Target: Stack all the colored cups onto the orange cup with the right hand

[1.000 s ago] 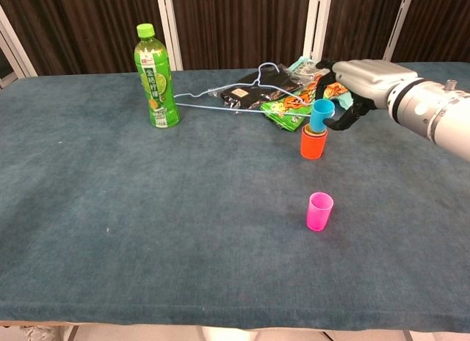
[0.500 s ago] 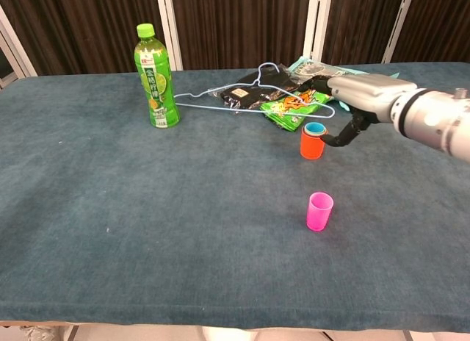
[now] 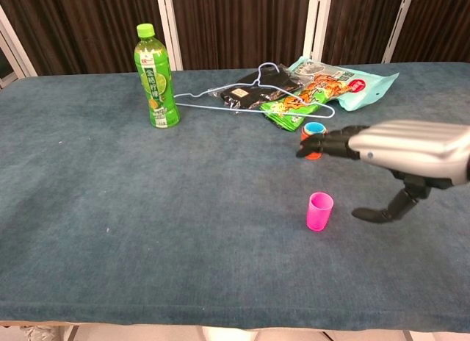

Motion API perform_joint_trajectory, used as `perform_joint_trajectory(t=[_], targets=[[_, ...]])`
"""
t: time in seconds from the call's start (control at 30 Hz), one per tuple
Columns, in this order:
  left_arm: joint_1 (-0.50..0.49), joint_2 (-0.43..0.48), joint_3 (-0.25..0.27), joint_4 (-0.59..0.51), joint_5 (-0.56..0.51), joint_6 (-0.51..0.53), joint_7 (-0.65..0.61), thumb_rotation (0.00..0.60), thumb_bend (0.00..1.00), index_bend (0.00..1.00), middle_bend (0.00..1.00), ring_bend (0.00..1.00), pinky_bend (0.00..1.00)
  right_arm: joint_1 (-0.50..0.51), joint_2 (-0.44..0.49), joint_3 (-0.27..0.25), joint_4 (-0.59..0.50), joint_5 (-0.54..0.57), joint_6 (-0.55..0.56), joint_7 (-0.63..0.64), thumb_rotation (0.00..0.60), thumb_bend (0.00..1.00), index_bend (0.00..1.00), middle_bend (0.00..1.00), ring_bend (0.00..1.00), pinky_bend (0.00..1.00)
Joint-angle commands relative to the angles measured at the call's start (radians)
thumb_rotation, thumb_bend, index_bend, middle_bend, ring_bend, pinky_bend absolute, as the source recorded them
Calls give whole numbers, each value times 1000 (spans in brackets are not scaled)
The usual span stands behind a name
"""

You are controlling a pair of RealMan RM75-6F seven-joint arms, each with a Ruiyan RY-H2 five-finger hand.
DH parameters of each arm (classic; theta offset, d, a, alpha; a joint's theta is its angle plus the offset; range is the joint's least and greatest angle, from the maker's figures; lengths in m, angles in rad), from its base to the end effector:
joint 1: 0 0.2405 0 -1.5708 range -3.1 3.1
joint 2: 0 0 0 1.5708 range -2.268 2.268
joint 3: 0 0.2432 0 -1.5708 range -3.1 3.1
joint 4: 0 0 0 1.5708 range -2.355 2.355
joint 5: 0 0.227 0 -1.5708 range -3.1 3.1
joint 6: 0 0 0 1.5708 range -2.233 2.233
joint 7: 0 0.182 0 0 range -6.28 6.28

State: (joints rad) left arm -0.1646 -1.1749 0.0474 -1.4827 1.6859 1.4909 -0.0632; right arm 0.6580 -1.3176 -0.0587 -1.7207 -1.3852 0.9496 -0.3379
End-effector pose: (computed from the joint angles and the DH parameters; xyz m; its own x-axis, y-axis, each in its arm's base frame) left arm -0.2896 0.2189 0.1032 0.4297 0.0639 0.9007 0.8789 -0.2582 -0.4010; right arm -0.1597 -0.2822 -0.0346 0.6272 -0.3320 0.7045 -0.7221 -0.5868 0.3663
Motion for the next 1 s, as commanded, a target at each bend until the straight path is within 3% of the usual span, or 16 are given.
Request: perform_joint_trajectory(t=[0.03, 0.5, 1.0], targets=[[0, 1, 0, 1, 0, 0, -3, 600, 455, 0, 0, 13, 121, -2, -15, -5, 21, 13, -21, -12, 600, 462, 247, 0, 0, 0], [1, 5, 2, 3, 4, 5, -16, 600, 455, 0, 0, 12, 121, 0, -139, 57, 133, 75, -28, -35, 600, 462, 456, 0, 0, 0], [4, 7, 4, 5, 9, 14, -25, 600, 455, 0, 0, 13, 121, -7, -185, 80, 145, 113, -12, -74, 600, 462, 634, 28, 0, 0]])
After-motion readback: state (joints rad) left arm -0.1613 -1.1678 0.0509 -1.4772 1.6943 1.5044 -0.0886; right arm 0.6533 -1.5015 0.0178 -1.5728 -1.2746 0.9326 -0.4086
